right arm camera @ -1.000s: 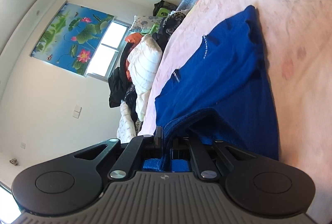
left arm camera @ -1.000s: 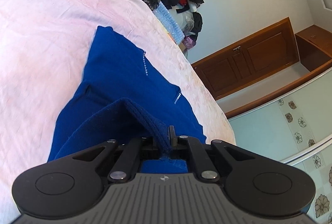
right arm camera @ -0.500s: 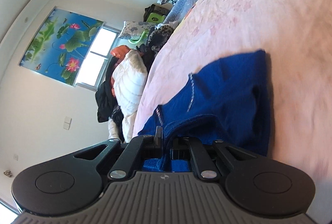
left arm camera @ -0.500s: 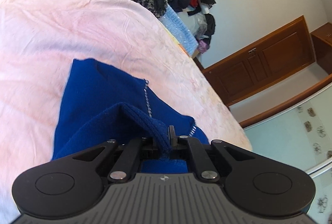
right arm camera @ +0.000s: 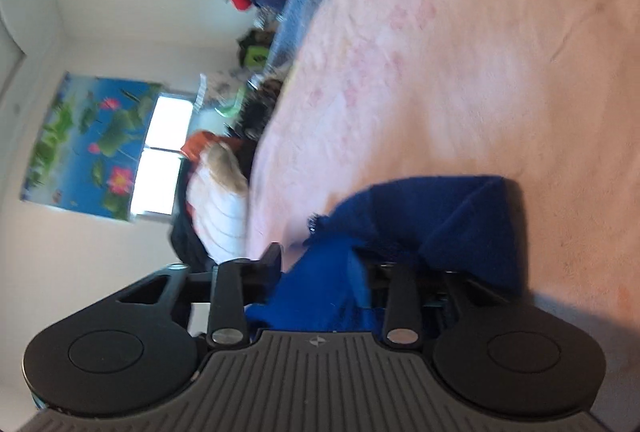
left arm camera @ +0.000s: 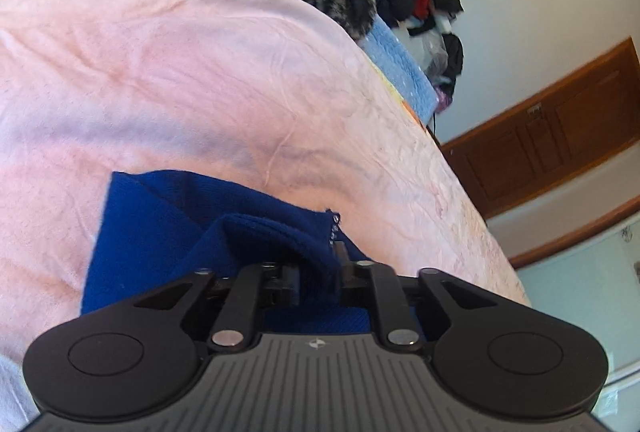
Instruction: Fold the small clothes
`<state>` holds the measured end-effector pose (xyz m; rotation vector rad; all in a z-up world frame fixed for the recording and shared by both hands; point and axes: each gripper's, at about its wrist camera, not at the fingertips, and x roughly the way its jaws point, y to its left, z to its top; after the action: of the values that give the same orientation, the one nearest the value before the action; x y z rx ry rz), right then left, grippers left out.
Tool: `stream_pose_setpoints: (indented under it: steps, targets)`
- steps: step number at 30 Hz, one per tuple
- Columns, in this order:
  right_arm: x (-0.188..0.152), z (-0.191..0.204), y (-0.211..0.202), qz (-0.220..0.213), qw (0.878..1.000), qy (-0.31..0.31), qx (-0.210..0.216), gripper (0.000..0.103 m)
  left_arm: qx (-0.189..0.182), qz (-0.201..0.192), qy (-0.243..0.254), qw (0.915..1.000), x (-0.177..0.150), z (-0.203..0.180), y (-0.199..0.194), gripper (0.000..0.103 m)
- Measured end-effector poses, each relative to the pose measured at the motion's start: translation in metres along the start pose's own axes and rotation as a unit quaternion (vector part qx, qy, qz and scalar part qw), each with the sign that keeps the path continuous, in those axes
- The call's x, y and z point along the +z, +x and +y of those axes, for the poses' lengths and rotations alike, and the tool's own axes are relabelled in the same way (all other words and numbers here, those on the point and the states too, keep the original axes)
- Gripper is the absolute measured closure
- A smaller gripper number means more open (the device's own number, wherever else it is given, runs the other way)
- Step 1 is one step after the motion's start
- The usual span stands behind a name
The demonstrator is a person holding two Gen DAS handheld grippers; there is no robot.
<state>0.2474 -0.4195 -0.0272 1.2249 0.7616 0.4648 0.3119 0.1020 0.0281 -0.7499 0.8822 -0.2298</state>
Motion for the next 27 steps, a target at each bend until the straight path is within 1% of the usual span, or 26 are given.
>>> stream_pose_setpoints:
  steps: [1,2,3,4,5,6,7,8,10,11,12,13,14,15,16,17,18,19,20,21,22,23,24,25,27]
  targets:
    - [0.0,0.004,-0.006,-0.012,1.0,-0.009,0.006,0.039,-0.004,-0.016,0.002,0.9999,0.0,0.001,-0.008,0.061]
    - [-0.001,0.008,-0.012,-0.02,1.0,-0.023,0.004,0.036,-0.009,-0.036,0.009,0.9993,-0.001,0.0,-0.017,0.032]
    - [-0.002,0.014,-0.017,-0.024,0.999,-0.043,0.001,0.036,-0.013,-0.061,0.02,0.9979,-0.002,-0.002,-0.028,0.018]
    - [-0.002,0.02,-0.021,-0.025,0.998,-0.064,-0.007,0.036,-0.014,-0.096,0.037,0.9946,-0.002,-0.005,-0.042,0.018]
    - [0.001,0.025,-0.023,-0.026,0.996,-0.085,-0.023,0.036,-0.01,-0.123,0.058,0.9907,-0.003,-0.008,-0.052,0.018]
    - [0.001,0.031,-0.024,-0.026,0.993,-0.107,-0.042,0.036,0.007,-0.139,0.08,0.9871,-0.004,-0.013,-0.059,0.018]
    - [0.002,0.036,-0.022,-0.023,0.989,-0.131,-0.065,0.037,0.034,-0.141,0.102,0.9841,-0.003,-0.018,-0.061,0.018]
    - [0.002,0.039,-0.019,-0.017,0.984,-0.153,-0.086,0.037,0.057,-0.129,0.126,0.982,-0.003,-0.022,-0.058,0.018]
    - [0.001,0.043,-0.007,0.005,0.974,-0.185,-0.127,0.039,0.091,-0.091,0.173,0.9764,-0.004,-0.027,-0.043,0.019]
    - [0.001,0.043,0.0,0.017,0.969,-0.202,-0.143,0.04,0.104,-0.072,0.196,0.9725,-0.006,-0.03,-0.034,0.02]
    - [0.0,0.044,0.008,0.023,0.963,-0.215,-0.158,0.042,0.117,-0.057,0.219,0.9669,-0.008,-0.033,-0.025,0.03]
    - [0.0,0.044,0.015,0.028,0.958,-0.227,-0.172,0.043,0.133,-0.046,0.246,0.9589,-0.012,-0.035,-0.016,0.035]
    - [0.0,0.044,0.022,0.033,0.953,-0.241,-0.182,0.043,0.15,-0.041,0.271,0.9501,-0.015,-0.038,-0.008,0.038]
    - [0.0,0.046,0.027,0.033,0.948,-0.254,-0.188,0.042,0.165,-0.038,0.287,0.9426,-0.018,-0.04,-0.001,0.038]
    - [0.001,0.047,0.032,0.033,0.945,-0.261,-0.191,0.042,0.177,-0.03,0.301,0.9364,-0.021,-0.041,0.008,0.038]
    - [0.002,0.048,0.036,0.035,0.944,-0.264,-0.193,0.042,0.185,-0.022,0.31,0.9322,-0.022,-0.041,0.015,0.041]
    - [0.003,0.05,0.039,0.037,0.944,-0.265,-0.194,0.046,0.188,-0.015,0.316,0.9298,-0.023,-0.042,0.02,0.049]
    - [0.003,0.051,0.041,0.038,0.944,-0.265,-0.193,0.058,0.19,-0.012,0.322,0.9275,-0.023,-0.041,0.025,0.054]
    - [0.003,0.052,0.042,0.039,0.942,-0.269,-0.197,0.069,0.194,-0.009,0.326,0.9253,-0.024,-0.042,0.029,0.066]
    - [0.002,0.053,0.045,0.043,0.938,-0.274,-0.205,0.089,0.197,-0.007,0.329,0.9237,-0.024,-0.042,0.033,0.076]
    - [0.0,0.052,0.047,0.043,0.934,-0.283,-0.215,0.089,0.2,-0.008,0.333,0.9215,-0.025,-0.044,0.035,0.08]
    - [-0.002,0.052,0.047,0.041,0.932,-0.292,-0.213,0.089,0.205,-0.011,0.338,0.9184,-0.025,-0.045,0.036,0.09]
    - [-0.002,0.051,0.046,0.038,0.931,-0.296,-0.211,0.09,0.217,-0.016,0.345,0.913,-0.026,-0.047,0.037,0.098]
    - [-0.003,0.051,0.044,0.034,0.932,-0.294,-0.21,0.09,0.229,-0.02,0.351,0.9078,-0.027,-0.05,0.038,0.098]
    - [-0.003,0.054,0.039,0.017,0.934,-0.294,-0.201,0.091,0.235,-0.027,0.35,0.9065,-0.028,-0.054,0.034,0.099]
